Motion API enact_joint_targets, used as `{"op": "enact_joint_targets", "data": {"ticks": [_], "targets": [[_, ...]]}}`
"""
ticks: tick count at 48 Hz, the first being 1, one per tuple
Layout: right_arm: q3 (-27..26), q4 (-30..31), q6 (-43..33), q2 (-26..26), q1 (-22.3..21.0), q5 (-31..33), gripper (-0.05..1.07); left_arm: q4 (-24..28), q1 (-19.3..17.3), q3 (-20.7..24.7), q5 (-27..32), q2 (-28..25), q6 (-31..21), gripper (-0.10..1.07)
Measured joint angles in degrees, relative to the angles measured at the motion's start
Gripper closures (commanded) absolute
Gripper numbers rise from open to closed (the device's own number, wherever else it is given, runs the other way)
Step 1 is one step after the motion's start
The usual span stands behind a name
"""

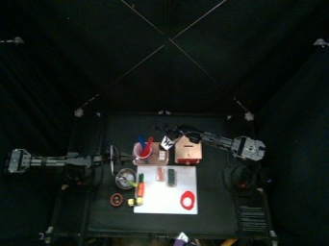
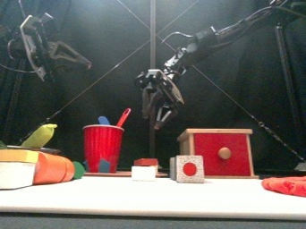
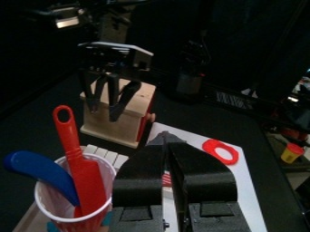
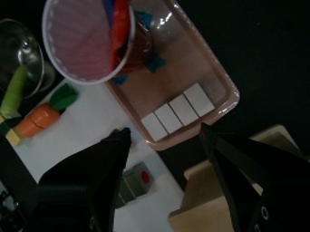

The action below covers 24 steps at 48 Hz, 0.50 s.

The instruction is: Grab knife with both hands

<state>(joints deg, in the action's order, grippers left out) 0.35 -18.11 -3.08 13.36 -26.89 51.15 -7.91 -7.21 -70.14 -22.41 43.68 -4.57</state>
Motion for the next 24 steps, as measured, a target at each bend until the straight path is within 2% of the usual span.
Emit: {"op": "enact_joint_targets", "data": {"ticks": [9,24], "targets": [[-7.03,-5.36,5.10,7.65,-3.69,9.93,0.09,-0.62,-0.44,0.00,0.26,0.00,0.09,0.59],[-18.98,-6.42,5.19,18.81,-4.75,21.97,0.09,-2.20,-0.53,0.00,0.44,0.00,0.00,0.59]]}}
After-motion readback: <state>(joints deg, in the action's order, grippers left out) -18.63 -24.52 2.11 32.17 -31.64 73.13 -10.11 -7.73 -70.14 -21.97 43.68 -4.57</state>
